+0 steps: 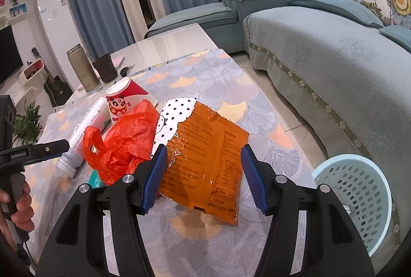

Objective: Collect trash
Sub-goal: 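Grasp the pink-white spray can with the left tool while the right tool grasps the orange snack bag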

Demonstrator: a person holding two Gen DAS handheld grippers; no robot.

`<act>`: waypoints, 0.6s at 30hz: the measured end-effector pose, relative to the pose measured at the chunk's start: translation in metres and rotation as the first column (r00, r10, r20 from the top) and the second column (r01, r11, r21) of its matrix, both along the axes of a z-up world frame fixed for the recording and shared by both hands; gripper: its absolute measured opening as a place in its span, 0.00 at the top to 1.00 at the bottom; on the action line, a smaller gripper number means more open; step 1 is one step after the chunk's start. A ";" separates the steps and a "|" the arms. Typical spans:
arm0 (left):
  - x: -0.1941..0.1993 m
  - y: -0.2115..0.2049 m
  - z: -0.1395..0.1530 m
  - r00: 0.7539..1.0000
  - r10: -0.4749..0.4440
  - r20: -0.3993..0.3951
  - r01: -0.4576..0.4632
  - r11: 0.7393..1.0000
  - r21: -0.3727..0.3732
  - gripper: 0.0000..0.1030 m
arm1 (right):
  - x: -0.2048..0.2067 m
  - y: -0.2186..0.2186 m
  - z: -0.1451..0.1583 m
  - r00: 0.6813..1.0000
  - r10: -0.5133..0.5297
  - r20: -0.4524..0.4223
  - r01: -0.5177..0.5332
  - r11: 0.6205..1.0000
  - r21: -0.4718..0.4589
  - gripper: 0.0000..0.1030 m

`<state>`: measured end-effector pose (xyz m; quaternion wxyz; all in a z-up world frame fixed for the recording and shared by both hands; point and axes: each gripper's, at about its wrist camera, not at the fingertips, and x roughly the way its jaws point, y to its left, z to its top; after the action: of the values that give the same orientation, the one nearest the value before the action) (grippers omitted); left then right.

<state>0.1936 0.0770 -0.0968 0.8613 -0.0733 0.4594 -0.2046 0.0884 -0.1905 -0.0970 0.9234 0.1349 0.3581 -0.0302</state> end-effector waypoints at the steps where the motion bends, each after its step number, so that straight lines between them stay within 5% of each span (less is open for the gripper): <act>1: 0.005 -0.001 0.000 1.000 0.014 0.003 -0.014 1.000 0.016 0.29 | 0.000 -0.001 0.000 1.000 0.000 0.000 0.000 1.000 0.004 0.46; 5: 0.027 -0.011 -0.012 0.998 0.058 -0.021 -0.056 0.994 0.092 0.34 | 0.006 -0.003 0.001 1.000 0.010 -0.023 -0.009 1.000 0.026 0.44; 8: 0.036 -0.021 -0.022 0.997 0.075 -0.030 -0.069 0.985 0.157 0.41 | 0.014 -0.004 0.003 0.999 0.010 -0.034 -0.009 0.999 0.039 0.32; 11: 0.035 -0.021 -0.021 0.998 0.069 -0.008 -0.067 0.987 0.144 0.55 | 0.029 -0.003 -0.001 0.996 0.023 -0.090 -0.020 0.999 0.036 0.28; 18: 0.017 -0.018 -0.021 0.998 0.070 0.008 -0.071 0.990 0.119 0.55 | 0.033 -0.012 -0.033 0.979 0.038 -0.202 -0.014 0.993 0.121 0.29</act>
<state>0.2111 0.0591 -0.1179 0.8718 -0.0375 0.4660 -0.1465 0.1217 -0.2020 -0.1298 0.8723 0.1814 0.4539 -0.0104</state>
